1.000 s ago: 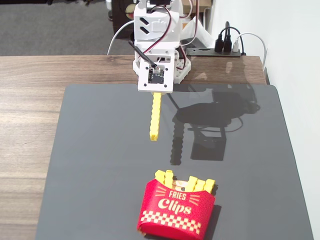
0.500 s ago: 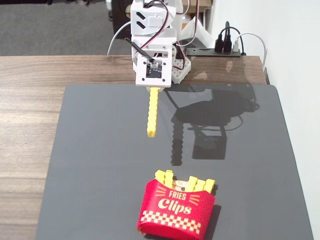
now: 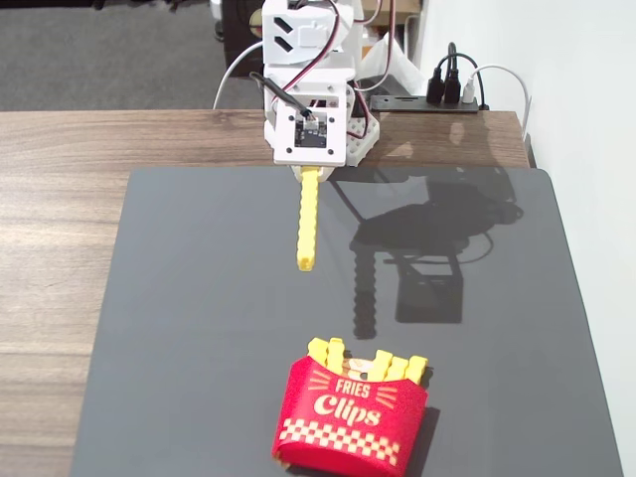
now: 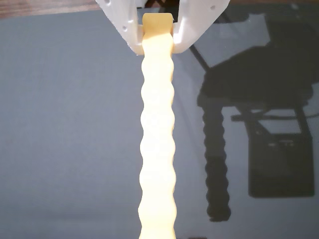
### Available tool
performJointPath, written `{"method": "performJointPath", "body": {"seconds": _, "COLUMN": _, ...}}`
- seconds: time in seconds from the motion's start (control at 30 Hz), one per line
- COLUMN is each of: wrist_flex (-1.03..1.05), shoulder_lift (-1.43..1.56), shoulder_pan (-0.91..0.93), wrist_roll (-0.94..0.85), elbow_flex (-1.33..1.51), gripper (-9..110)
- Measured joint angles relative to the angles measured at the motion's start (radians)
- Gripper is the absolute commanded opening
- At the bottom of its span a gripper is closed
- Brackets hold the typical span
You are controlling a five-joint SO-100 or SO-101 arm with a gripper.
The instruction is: Grab a fry
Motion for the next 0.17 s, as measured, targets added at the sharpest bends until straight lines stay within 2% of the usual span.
{"method": "performJointPath", "body": {"seconds": 0.17, "wrist_flex": 0.028, "shoulder_lift": -0.029, "shoulder_pan": -0.023, "wrist_roll": 0.014, "elbow_flex": -0.063, "gripper": 1}}
